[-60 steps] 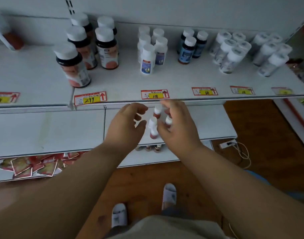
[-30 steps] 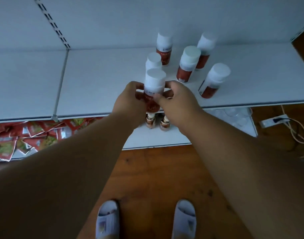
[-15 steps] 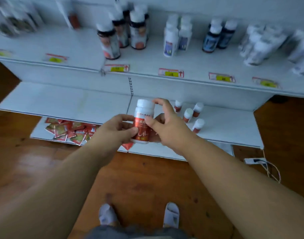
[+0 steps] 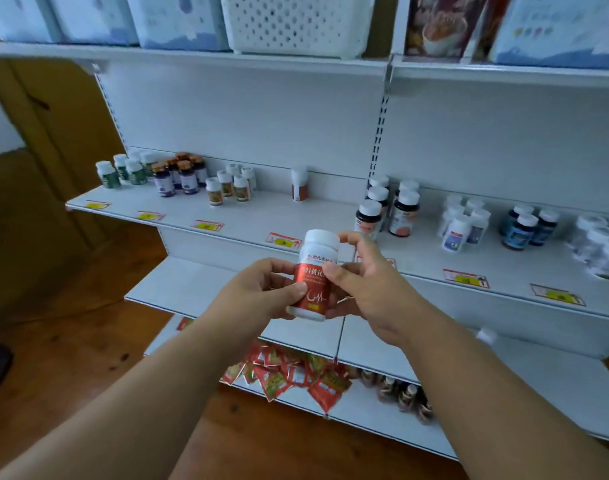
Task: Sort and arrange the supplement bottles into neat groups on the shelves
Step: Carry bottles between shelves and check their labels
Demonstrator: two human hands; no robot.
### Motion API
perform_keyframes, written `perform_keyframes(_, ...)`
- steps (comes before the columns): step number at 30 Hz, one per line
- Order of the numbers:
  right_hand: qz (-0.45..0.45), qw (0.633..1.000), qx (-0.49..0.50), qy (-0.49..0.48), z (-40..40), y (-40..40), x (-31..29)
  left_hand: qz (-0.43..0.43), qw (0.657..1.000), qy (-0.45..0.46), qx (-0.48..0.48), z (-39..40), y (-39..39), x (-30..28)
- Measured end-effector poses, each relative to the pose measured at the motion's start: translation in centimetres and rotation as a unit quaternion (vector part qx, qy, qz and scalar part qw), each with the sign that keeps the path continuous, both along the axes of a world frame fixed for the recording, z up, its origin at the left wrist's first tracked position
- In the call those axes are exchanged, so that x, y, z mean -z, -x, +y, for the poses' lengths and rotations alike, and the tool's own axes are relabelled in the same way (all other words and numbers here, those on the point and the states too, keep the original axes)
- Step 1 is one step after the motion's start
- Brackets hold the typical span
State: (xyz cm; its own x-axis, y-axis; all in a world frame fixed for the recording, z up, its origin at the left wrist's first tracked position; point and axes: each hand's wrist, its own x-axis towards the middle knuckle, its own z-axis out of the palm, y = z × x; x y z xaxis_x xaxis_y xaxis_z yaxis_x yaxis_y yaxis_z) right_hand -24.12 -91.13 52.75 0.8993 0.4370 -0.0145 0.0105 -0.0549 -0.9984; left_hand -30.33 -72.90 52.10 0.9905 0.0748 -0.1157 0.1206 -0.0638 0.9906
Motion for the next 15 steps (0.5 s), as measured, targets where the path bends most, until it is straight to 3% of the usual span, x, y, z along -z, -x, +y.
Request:
perform_keyframes(9,-0.013,0.997,0.046,0.062,5.1,-10.4,0.2,0.012,0.998,0.061,-0.002,4.8,-10.8,1.3)
perform_keyframes(15,-0.095,0.973,0.060,0.201,8.9,-19.4,2.3,0.013,0.990,-0.129,-0.050,6.7,-20.5,3.9)
